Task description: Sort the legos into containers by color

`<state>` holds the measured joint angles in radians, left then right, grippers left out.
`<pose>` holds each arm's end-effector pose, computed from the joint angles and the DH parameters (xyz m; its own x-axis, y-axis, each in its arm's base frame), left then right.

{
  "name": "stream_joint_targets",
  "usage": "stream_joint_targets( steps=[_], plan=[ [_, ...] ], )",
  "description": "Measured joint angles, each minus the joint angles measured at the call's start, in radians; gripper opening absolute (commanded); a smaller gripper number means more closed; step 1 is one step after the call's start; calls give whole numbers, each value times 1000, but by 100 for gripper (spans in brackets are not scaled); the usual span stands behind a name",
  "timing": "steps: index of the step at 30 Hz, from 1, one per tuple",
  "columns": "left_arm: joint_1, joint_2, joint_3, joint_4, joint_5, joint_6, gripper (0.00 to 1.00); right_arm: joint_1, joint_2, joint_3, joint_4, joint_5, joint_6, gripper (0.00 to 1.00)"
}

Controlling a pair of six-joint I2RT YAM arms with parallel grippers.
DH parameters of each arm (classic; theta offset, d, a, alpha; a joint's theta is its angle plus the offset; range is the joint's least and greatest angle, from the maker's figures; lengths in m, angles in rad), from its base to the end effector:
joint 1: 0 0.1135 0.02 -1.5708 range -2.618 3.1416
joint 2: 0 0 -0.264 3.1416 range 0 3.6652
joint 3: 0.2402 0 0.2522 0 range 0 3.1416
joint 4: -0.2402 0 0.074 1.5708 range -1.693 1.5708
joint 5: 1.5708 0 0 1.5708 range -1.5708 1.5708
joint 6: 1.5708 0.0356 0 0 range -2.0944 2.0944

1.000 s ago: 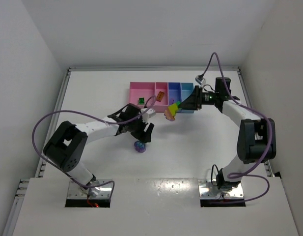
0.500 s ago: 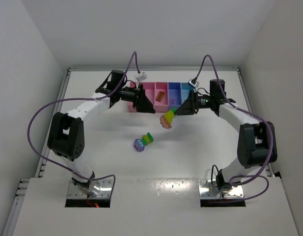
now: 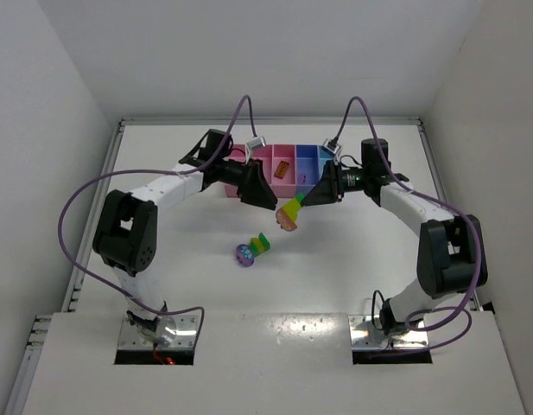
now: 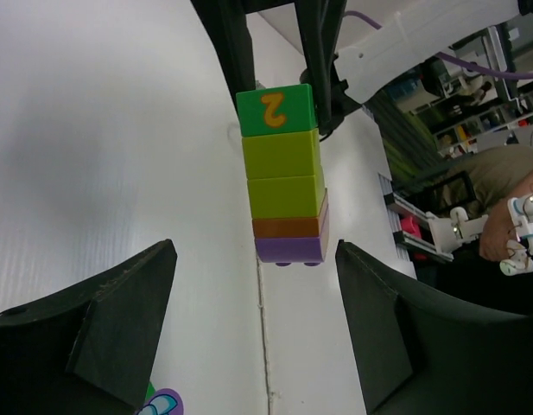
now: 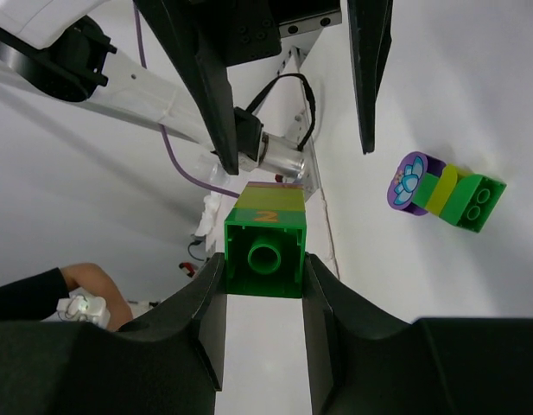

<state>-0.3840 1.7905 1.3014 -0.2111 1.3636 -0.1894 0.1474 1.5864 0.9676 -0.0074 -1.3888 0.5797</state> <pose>0.3431 -0.1762 0.2566 -0.7319 0.2540 -0.6323 0.6447 -0.0426 -0.7633 0.3150 0.0822 0.2371 -0.9313 -0.0380 -0.3622 -0.3641 0.0990 0.9261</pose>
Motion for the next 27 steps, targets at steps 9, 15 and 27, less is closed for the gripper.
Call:
stream_joint_targets(
  steps=[9,15,27],
  plan=[
    [-37,1,14,-4,29,-5,61,18,11,31,22,-2,0,0],
    [-53,7,22,-9,43,-9,33,19,21,34,30,-3,-1,0],
    [-54,8,-22,10,56,-2,6,-47,46,84,35,2,-1,0]
  ],
)
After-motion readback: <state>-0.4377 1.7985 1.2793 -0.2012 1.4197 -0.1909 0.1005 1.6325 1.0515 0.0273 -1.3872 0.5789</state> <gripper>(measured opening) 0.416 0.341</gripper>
